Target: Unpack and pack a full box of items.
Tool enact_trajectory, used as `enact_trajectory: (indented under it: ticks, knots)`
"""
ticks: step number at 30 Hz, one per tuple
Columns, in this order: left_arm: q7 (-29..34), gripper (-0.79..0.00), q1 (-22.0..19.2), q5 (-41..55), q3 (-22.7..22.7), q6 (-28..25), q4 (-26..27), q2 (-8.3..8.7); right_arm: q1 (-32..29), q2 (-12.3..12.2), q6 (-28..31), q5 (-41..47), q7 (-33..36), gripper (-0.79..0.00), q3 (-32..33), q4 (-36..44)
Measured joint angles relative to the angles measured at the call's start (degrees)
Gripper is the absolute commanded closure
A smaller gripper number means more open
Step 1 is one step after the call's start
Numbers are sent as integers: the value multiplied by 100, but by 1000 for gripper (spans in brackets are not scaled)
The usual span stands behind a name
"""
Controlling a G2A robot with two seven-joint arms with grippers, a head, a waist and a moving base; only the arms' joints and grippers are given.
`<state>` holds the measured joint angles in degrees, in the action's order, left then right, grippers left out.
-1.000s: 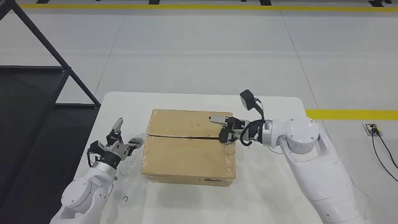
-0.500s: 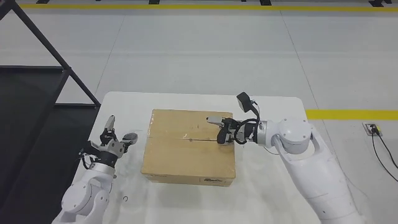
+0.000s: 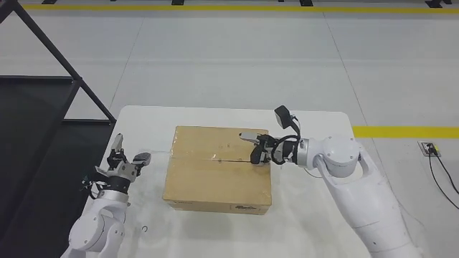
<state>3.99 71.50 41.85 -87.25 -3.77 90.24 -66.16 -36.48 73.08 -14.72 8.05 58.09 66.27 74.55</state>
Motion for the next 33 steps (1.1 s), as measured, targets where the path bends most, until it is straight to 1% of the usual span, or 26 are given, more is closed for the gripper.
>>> enact_trajectory:
  ticks: [6,12,16,22,28,33]
  knots:
    - [404,-785,-312,216,26,348,-402,-16,27,-23,21,-21,71,-785,-45,9]
    - [733,-785,-338,128,169,620,-551,-31,33,-47,35,-4,77,-785,-51,23]
    - [762,-785,-378,145,209,673,-681,-49,31,-62,59,18,82,-785,-51,9]
    - [965,-785,-621,263,294,907,-1001,-76,63,-74,82,49,97,-785,-94,-32]
    - [889,-785,-816,370,291,746,-1347,-117,57,-94,87,58,82,-785,-113,-18]
    - [837,-785,-836,412,150,418,-1337,-130,36,-111,92,84,68,-785,-120,7]
